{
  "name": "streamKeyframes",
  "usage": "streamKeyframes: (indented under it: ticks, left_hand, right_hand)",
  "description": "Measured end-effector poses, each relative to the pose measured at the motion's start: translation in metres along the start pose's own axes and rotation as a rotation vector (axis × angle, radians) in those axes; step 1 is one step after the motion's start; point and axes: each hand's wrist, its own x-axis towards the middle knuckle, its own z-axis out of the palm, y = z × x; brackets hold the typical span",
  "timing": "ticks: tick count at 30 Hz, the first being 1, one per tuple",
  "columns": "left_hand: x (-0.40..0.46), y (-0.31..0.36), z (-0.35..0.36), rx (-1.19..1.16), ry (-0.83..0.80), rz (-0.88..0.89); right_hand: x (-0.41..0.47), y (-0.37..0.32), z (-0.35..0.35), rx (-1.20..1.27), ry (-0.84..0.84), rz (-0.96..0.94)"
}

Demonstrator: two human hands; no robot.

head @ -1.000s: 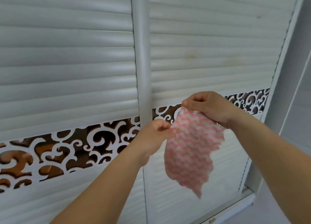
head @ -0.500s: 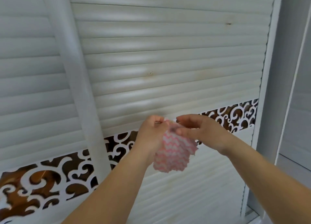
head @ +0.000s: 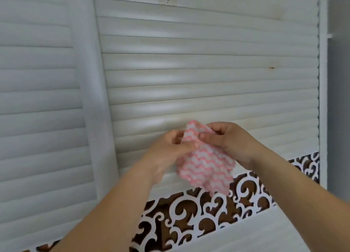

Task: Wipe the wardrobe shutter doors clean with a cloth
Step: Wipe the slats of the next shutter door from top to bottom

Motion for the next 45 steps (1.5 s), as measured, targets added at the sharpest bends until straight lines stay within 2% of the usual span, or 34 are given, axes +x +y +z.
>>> streamKeyframes:
  ticks: [2,5,8,10,12,16,18,21,24,27,28,30,32,33,34,38,41,45]
  left_hand:
    - [0.012,0.009,-0.016,0.026,0.005,0.046]
    - [0.033,0.024,-0.029,0.005,0.159,0.169]
    - [0.052,0.049,-0.037,0.055,0.355,0.333]
    - [0.063,0.067,-0.044,0.089,0.445,0.429]
    - [0.070,0.085,-0.047,0.088,0.480,0.503]
    - [0.083,0.122,-0.045,0.003,0.441,0.545]
    - [0.087,0.139,-0.043,-0.046,0.381,0.521]
    - [0.088,0.162,-0.043,-0.162,0.312,0.486]
    - [0.089,0.177,-0.045,-0.197,0.292,0.545]
    - [0.093,0.183,-0.048,0.037,0.402,0.628]
    - [0.096,0.184,-0.052,0.166,0.484,0.655]
    - [0.103,0.181,-0.066,0.580,0.714,0.653]
    - [0.105,0.173,-0.083,1.114,0.911,0.500]
    - [0.106,0.168,-0.091,1.305,0.961,0.435]
    - [0.106,0.162,-0.098,1.436,0.977,0.386]
    - [0.110,0.144,-0.113,1.647,0.996,0.356]
    - [0.113,0.140,-0.114,1.643,1.028,0.407]
    - [0.120,0.139,-0.119,1.616,1.089,0.485]
  right_hand:
    - [0.019,-0.012,0.001,0.067,0.044,-0.017]
    - [0.048,-0.026,0.006,0.045,0.207,-0.111]
    - [0.072,-0.031,0.014,-0.493,0.620,-0.343]
    - [0.079,-0.035,0.024,-0.566,0.791,-0.631]
    - [0.086,-0.037,0.035,-0.501,0.753,-0.807]
    - [0.116,-0.058,0.042,-0.400,0.609,-0.821]
    - [0.131,-0.070,0.040,-0.359,0.575,-0.920]
    - [0.147,-0.087,0.037,-0.291,0.557,-0.977]
    - [0.163,-0.100,0.034,-0.341,0.609,-1.076]
    - [0.178,-0.111,0.026,-0.285,0.537,-1.173]
    - [0.186,-0.114,0.022,-0.356,0.583,-1.174]
    - [0.201,-0.119,0.013,-0.576,0.691,-1.151]
    - [0.213,-0.124,0.013,-0.640,0.669,-1.136]
    - [0.220,-0.124,0.018,-0.692,0.618,-1.102]
    - [0.231,-0.122,0.025,-0.798,0.655,-1.078]
    - [0.254,-0.126,0.055,-0.977,0.608,-0.962]
    - [0.255,-0.139,0.070,-1.012,0.644,-0.988]
    - [0.261,-0.154,0.067,-1.098,0.579,-0.977]
